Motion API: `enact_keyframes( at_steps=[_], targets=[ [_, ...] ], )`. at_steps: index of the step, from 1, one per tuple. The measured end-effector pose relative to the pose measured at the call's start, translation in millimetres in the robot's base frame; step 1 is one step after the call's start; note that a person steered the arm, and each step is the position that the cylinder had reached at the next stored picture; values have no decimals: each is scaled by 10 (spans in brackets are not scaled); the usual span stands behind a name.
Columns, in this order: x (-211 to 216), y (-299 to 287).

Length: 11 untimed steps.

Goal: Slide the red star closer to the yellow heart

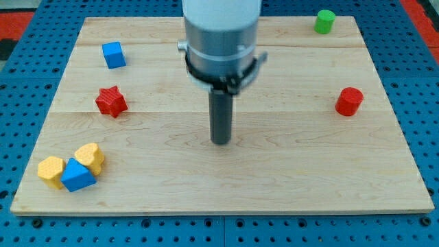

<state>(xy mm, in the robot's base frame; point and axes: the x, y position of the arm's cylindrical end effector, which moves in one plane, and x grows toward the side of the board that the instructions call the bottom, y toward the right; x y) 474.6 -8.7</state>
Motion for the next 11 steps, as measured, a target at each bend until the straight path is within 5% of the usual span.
enact_keyframes(
  at_steps=[2, 4, 11],
  targets=[
    [-1037, -638],
    [-1033, -1513],
    [-384, -1995]
  ],
)
